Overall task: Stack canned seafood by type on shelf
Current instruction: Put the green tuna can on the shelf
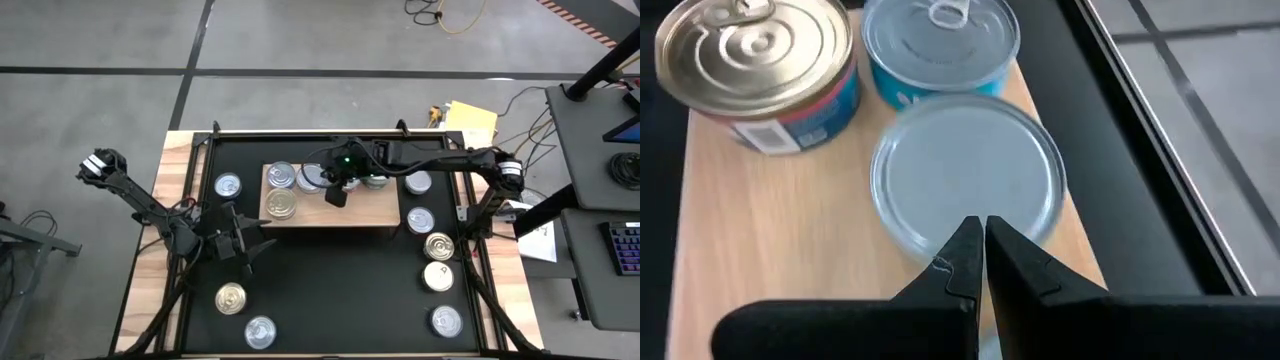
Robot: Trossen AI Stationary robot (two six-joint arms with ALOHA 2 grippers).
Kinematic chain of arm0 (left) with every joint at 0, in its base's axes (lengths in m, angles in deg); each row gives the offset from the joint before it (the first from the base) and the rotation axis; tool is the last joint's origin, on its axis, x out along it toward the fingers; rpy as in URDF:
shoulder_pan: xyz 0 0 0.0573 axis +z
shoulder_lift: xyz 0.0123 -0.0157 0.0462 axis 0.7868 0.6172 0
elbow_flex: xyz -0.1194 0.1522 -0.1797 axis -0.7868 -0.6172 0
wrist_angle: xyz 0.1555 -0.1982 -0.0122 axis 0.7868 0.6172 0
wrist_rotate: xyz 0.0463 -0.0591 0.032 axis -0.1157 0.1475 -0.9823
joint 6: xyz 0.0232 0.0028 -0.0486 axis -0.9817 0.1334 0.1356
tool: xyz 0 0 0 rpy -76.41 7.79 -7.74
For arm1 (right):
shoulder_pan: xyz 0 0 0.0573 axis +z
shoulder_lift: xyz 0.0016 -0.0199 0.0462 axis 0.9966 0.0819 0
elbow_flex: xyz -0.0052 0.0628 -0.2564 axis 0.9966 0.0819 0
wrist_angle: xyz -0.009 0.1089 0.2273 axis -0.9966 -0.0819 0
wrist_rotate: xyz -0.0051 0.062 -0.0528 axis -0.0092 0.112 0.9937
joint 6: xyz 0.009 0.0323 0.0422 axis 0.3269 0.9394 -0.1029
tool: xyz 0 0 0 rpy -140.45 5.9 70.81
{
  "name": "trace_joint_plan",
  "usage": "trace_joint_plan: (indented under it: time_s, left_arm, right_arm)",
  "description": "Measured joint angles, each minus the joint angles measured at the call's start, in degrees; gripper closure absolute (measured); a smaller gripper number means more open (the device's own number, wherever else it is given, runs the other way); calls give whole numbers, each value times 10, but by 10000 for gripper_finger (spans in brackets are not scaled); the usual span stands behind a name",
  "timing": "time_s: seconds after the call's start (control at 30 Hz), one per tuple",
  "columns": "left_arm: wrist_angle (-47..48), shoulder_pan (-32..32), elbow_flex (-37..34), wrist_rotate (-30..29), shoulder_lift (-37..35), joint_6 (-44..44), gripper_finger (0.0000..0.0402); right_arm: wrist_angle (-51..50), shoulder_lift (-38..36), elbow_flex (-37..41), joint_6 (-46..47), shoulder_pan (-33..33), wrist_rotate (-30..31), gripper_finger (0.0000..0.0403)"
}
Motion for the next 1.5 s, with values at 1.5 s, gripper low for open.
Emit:
trace_joint_plan:
  time_s: [1.5]
  left_arm:
    - [0, 0, 0, 1, 0, 64, 198]
  right_arm:
    - [-171, -46, -1, 102, 1, 119, 394]
